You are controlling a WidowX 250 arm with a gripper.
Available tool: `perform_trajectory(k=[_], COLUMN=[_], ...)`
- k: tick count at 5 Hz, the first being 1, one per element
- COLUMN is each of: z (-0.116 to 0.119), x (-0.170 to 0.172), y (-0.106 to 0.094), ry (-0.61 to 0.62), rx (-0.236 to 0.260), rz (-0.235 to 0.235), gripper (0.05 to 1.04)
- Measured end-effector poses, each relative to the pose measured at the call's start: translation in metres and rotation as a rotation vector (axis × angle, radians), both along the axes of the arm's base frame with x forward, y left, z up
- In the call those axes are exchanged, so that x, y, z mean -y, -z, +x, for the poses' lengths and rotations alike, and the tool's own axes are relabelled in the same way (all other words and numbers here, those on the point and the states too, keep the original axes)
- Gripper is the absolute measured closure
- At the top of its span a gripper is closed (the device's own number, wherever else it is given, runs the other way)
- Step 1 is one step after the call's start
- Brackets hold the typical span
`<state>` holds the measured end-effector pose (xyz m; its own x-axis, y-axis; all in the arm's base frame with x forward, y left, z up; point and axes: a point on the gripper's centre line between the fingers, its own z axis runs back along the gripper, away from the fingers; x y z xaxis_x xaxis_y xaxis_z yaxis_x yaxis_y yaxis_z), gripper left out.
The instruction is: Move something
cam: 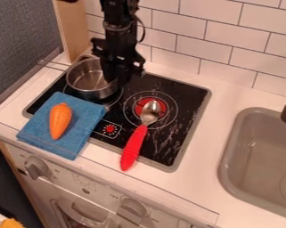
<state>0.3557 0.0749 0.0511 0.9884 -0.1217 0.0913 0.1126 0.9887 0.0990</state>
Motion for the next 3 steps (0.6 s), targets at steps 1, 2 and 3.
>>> perform_trajectory(k=[1, 2, 3], z=[-0.007, -0.017, -0.025], x=[0.01, 0.019, 0.022], y=[-0.023, -0.031, -0.025], ry=[0.039, 0.06, 0.066], rx=[0.06, 0.073, 0.051], rz=[-0.022, -0.047, -0.063], gripper=[0.215, 0.075, 0.08])
